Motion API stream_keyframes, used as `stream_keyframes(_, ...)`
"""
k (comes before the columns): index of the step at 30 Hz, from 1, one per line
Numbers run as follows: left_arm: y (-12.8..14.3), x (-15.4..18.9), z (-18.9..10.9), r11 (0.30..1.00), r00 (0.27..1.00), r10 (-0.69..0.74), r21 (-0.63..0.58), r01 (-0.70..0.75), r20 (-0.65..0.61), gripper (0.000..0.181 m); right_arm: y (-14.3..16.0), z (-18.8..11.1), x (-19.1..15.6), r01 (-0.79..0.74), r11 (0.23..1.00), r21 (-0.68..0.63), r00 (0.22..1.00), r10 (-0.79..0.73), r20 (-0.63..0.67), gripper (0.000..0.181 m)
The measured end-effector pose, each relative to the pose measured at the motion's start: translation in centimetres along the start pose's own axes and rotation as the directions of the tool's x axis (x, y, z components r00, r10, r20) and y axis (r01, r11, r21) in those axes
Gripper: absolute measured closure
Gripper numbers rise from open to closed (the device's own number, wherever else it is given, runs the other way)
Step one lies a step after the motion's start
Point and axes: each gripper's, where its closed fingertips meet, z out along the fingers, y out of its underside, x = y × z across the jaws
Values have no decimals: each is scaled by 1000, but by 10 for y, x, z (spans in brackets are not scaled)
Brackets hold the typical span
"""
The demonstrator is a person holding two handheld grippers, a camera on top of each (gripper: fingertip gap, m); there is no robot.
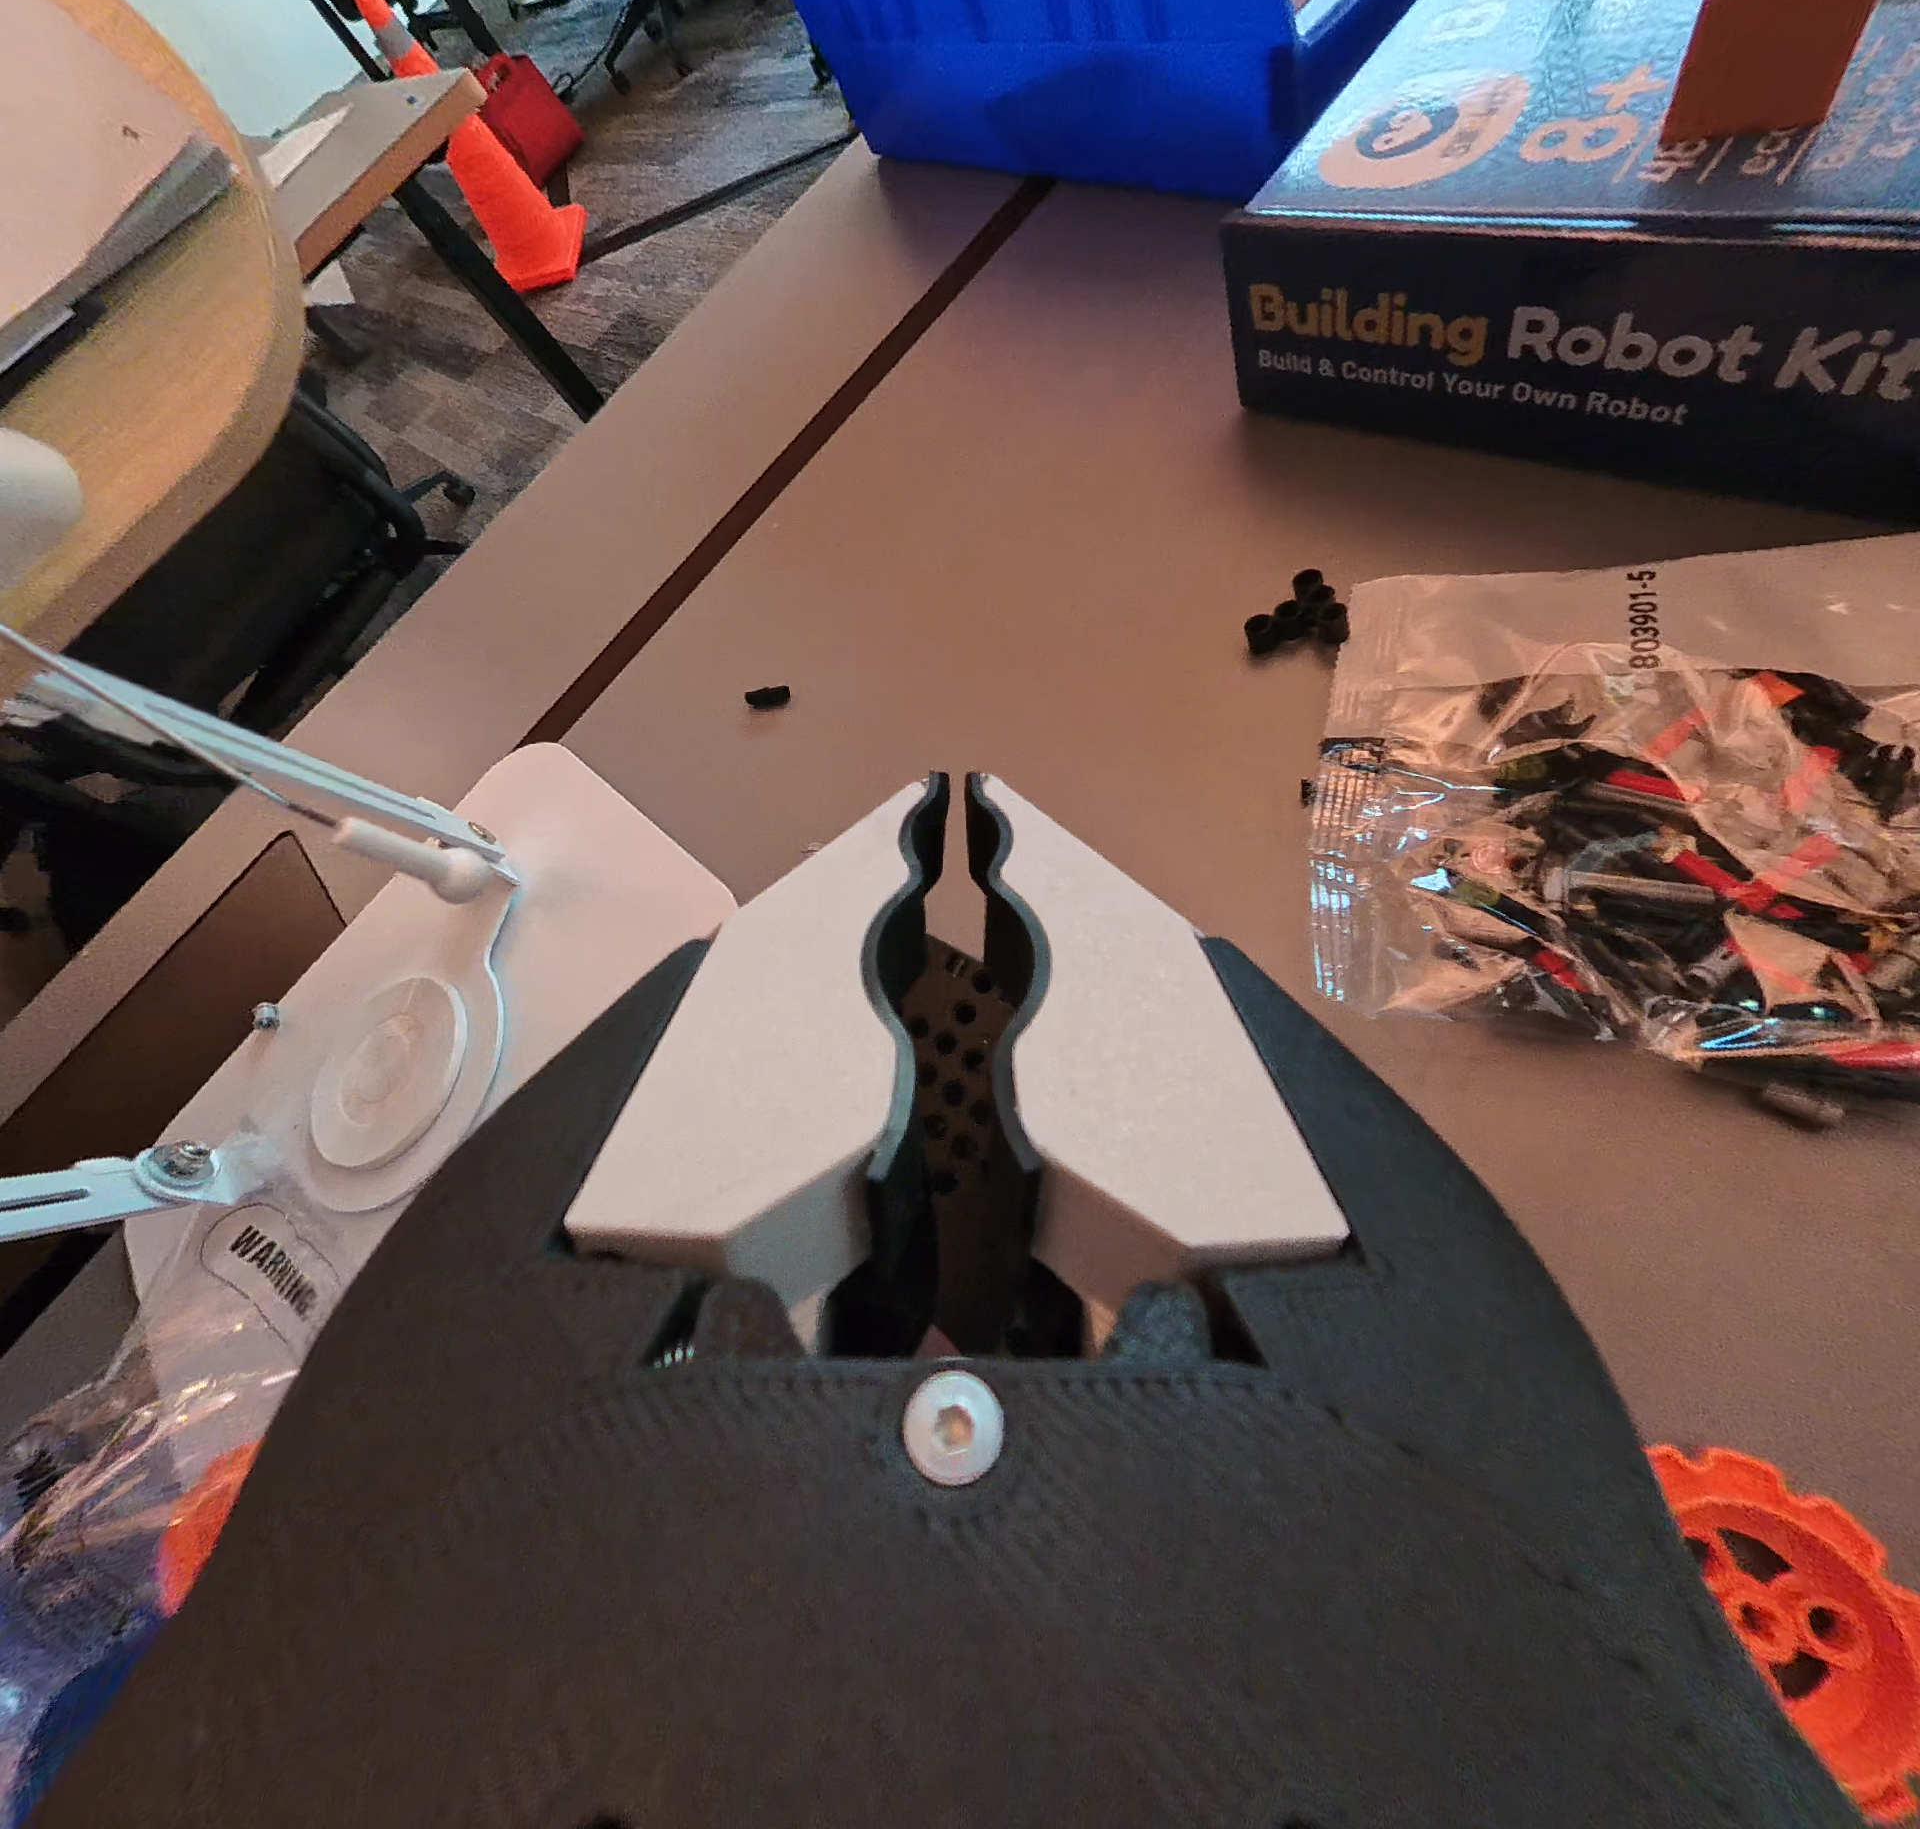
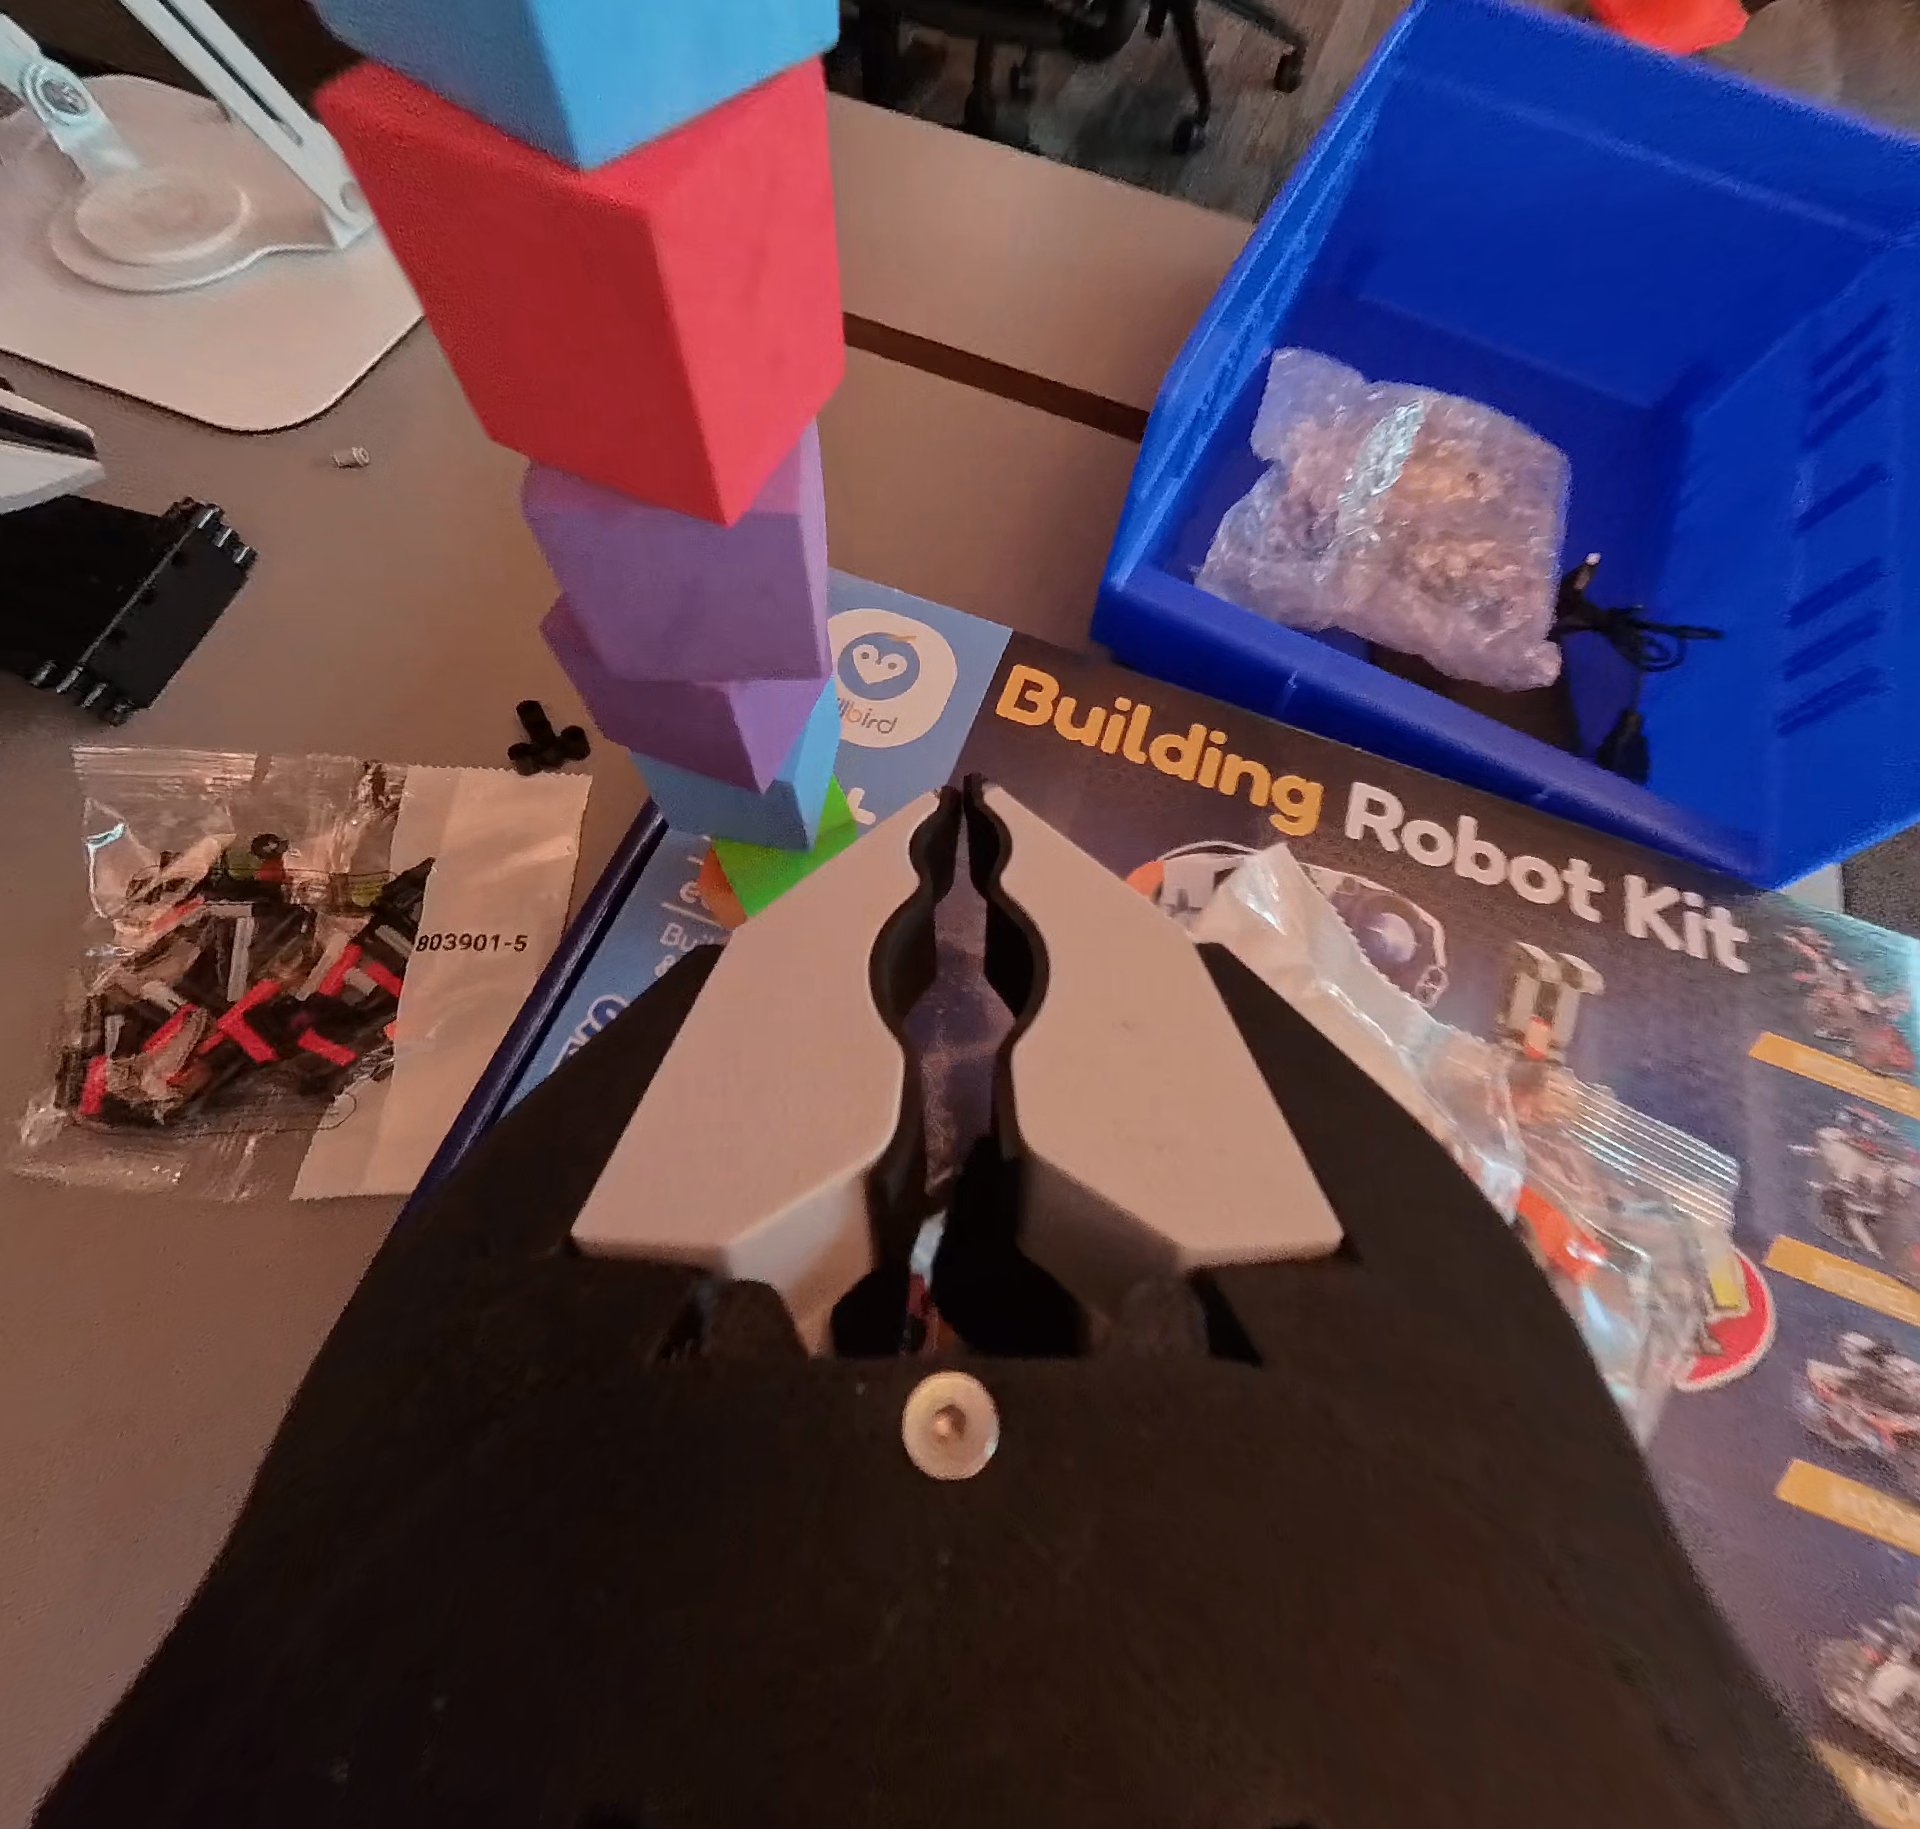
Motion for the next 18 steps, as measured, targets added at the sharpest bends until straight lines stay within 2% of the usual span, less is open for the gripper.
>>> stream_keyframes(7,1,1,0,1000,999,-26,-1,26,-24,179,10,20,-16,27,996,-81,998,-22,64,181)
stream_keyframes(18,6,-18,-6,995,995,-99,-1,99,2,178,2,13,-39,94,995,-36,991,-90,102,181)
